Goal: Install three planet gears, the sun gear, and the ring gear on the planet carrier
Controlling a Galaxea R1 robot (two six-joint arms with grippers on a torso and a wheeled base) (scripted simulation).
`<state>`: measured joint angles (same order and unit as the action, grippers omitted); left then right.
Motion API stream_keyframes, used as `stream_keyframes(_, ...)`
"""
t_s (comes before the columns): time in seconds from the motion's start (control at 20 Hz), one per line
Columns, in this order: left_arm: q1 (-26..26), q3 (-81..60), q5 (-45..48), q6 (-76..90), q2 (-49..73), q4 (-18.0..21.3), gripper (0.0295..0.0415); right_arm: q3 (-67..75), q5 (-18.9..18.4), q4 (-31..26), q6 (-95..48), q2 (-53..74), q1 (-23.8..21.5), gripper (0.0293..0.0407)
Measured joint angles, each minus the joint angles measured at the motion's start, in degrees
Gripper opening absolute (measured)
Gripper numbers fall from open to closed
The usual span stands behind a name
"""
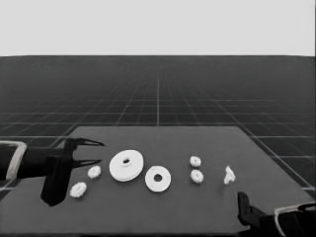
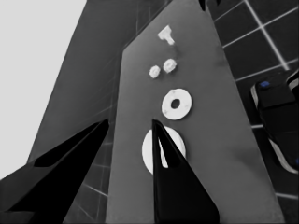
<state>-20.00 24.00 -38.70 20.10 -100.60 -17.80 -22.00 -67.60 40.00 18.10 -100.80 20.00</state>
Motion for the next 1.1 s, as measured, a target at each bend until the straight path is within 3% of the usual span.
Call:
stream_keyframes(0.05, 4.0, -4.1, -2.8, -0.1, 0.2, 4.2, 0.0295, 3.0, 1.3, -4.3, -0.2, -0.8, 3.1, 0.0293)
stream_keyframes(0.1, 2.6, -2.5, -1.7, -0.1, 0.1, 2.5, 0.0297, 1.7, 0.8, -2.6, -0.1, -0.5, 1.9, 0.0308)
stream_keyframes(0.15, 1.6, -1.4, -1.0, -0.1, 0.1, 1.5, 0.0314, 0.9, 0.4, -1.5, -0.1, -0.3, 1.3, 0.0337)
stream_keyframes(0.2, 1.1, -0.9, -0.6, 0.0, 0.1, 0.9, 0.0347, 0.4, 0.3, -0.9, 0.0, -0.1, 0.9, 0.0368)
stream_keyframes(0.25, 13.9, 7.9, -18.8, -27.8, -2.2, -21.2, 0.0388, 0.2, 0.1, -0.5, 0.0, -0.1, 0.6, 0.038)
stream_keyframes(0.3, 17.1, 20.1, -35.3, -51.2, -11.1, -16.6, 0.0404, 0.0, 0.1, -0.3, 0.0, -0.1, 0.5, 0.0383)
stream_keyframes(0.35, 17.7, 33.0, -40.5, -60.3, -18.4, -6.2, 0.0398, 0.0, 0.0, -0.2, 0.0, 0.0, 0.4, 0.0384)
stream_keyframes(0.4, 18.1, 43.2, -41.9, -63.5, -22.9, 0.9, 0.0391, -0.1, 0.0, -0.1, 0.0, 0.0, 0.4, 0.0384)
stream_keyframes(0.45, 18.4, 50.6, -42.7, -64.4, -25.9, 5.3, 0.0388, -0.1, 0.0, -0.1, 0.0, 0.0, 0.4, 0.0385)
stream_keyframes(0.55, 18.8, 58.9, -43.6, -64.3, -29.2, 9.4, 0.0385, -0.1, 0.0, 0.0, 0.0, 0.0, 0.3, 0.0385)
stream_keyframes(0.7, 19.0, 63.3, -44.1, -63.8, -31.0, 11.1, 0.0385, -0.2, 0.0, 0.0, 0.0, 0.0, 0.3, 0.0385)
stream_keyframes(0.75, 23.2, 66.0, -40.8, -63.0, -32.2, 8.2, 0.0385, -0.2, 0.0, 0.0, 0.0, 0.0, 0.3, 0.0385)
stream_keyframes(0.85, 27.9, 70.0, -37.4, -61.8, -34.3, 5.8, 0.0385, -0.2, 0.0, 0.0, 0.0, 0.0, 0.3, 0.0385)
stream_keyframes(1.1, 29.8, 72.7, -35.7, -60.8, -35.6, 5.0, 0.0385, -0.2, 0.0, 0.0, 0.0, 0.0, 0.3, 0.0385)
